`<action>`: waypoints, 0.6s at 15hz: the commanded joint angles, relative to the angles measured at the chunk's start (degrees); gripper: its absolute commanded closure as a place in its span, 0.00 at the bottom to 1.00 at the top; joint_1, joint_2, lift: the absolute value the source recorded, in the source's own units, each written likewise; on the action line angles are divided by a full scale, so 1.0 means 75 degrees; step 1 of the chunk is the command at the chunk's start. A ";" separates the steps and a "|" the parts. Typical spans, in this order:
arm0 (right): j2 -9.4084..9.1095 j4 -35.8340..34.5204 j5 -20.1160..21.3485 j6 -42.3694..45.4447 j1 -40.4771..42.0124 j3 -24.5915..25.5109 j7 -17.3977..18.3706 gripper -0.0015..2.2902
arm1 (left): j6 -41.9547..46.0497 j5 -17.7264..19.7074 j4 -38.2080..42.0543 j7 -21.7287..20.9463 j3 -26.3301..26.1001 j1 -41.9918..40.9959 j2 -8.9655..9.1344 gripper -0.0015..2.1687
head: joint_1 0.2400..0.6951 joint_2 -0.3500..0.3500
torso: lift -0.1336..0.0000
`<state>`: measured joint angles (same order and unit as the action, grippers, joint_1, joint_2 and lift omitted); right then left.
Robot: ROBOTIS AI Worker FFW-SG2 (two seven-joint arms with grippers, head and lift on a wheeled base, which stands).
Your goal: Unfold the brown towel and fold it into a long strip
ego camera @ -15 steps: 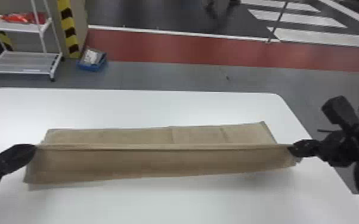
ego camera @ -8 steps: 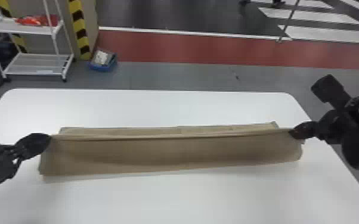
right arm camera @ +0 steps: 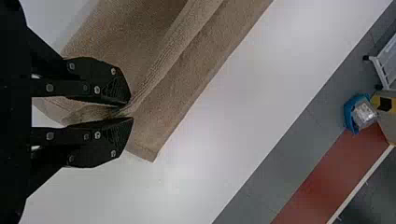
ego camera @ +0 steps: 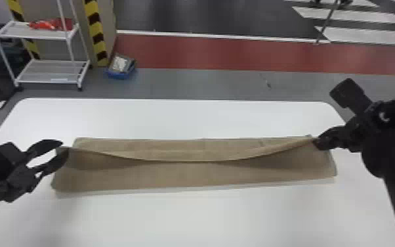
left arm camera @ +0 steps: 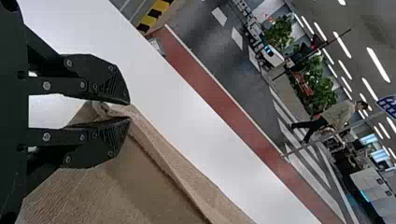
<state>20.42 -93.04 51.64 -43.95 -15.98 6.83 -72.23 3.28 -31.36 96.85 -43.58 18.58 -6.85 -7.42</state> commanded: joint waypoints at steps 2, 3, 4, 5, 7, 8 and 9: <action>-0.0203 0.0183 -0.0041 -0.0205 0.0056 -0.0055 0.1755 0.02 | 0.0084 0.0103 0.0001 0.0338 -0.0064 -0.0106 0.0040 0.01 | 1.00 0.34 | 0.08; -0.0203 0.0218 -0.0053 -0.0346 0.0044 -0.0090 0.2318 0.03 | 0.0084 0.0126 0.0012 0.0385 -0.0076 -0.0106 0.0040 0.01 | 1.00 0.33 | 0.08; -0.0203 0.0242 -0.0053 -0.0486 0.0021 -0.0125 0.2704 0.03 | 0.0084 0.0126 0.0012 0.0420 -0.0076 -0.0106 0.0040 0.01 | 1.00 0.30 | 0.08; -0.0238 0.0265 -0.0053 -0.0697 0.0009 -0.0184 0.3068 0.03 | 0.0084 0.0126 0.0012 0.0444 -0.0076 -0.0106 0.0040 0.01 | 1.00 0.29 | 0.08; -0.0285 0.0195 -0.0193 -0.0814 0.0091 -0.0160 0.3091 0.02 | 0.0084 0.0173 0.0036 0.0573 -0.0076 -0.0153 0.0040 0.01 | 1.00 0.27 | 0.08; -0.0273 0.0019 -0.0533 -0.0767 0.0185 -0.0113 0.2728 0.02 | 0.0060 0.0243 0.0048 0.0760 -0.0064 -0.0188 0.0040 0.01 | 1.00 0.26 | 0.08; -0.0273 -0.0215 -0.0568 -0.0767 0.0267 -0.0195 0.2482 0.02 | 0.0037 0.0431 0.0059 0.0948 -0.0029 -0.0212 0.0040 0.01 | 1.00 0.26 | 0.08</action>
<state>18.37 -92.53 48.83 -49.84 -14.89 5.72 -52.16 3.82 -29.58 97.15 -37.52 18.08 -8.14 -7.12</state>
